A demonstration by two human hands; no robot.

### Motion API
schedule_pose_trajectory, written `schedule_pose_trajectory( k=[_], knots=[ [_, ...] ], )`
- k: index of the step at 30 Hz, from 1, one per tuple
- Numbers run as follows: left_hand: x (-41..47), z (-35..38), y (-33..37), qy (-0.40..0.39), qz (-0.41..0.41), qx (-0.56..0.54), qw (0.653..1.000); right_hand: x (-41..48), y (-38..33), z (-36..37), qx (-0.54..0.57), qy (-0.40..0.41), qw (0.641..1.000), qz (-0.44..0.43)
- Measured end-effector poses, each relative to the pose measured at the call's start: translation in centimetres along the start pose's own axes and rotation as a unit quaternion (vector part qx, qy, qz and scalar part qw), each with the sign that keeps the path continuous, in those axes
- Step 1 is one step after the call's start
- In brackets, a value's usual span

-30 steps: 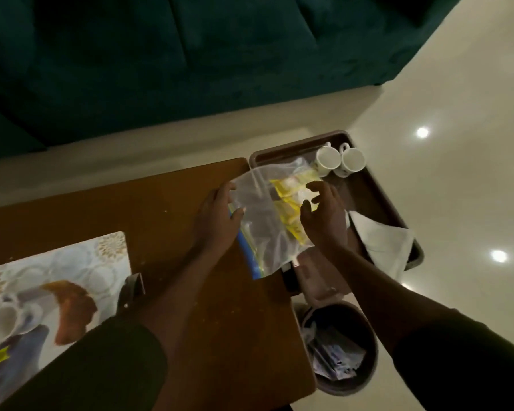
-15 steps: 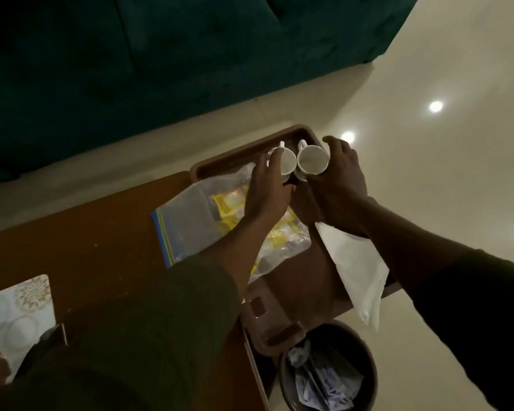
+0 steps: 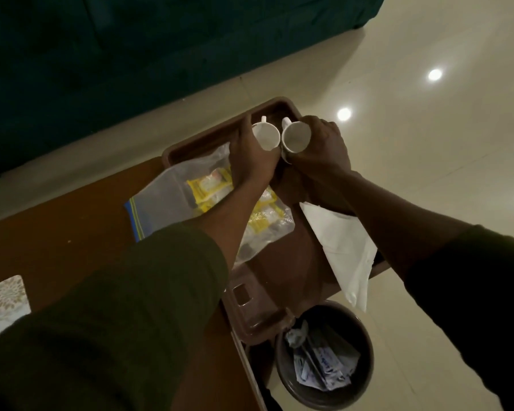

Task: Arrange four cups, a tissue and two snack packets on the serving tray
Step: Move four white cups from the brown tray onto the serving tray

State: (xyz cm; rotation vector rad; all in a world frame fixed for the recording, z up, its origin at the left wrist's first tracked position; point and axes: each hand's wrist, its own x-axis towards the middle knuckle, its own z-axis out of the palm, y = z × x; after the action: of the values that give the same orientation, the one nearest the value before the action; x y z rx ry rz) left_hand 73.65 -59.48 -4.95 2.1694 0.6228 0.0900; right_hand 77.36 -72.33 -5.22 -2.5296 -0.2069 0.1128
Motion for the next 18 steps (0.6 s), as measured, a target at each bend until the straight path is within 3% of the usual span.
schedule_pose_trajectory(
  k=[9,18],
  knots=[
    [-5.3,-8.5,-1.4,0.113,0.087,-0.071,0.987,-3.6,-5.5,-3.8,0.025,0.078,0.996,-0.042],
    [-11.2,-20.6,-10.1,0.154,0.048,-0.153,0.975,-9.6,-18.9,1.5,0.015,-0.007,0.991,-0.132]
  ],
)
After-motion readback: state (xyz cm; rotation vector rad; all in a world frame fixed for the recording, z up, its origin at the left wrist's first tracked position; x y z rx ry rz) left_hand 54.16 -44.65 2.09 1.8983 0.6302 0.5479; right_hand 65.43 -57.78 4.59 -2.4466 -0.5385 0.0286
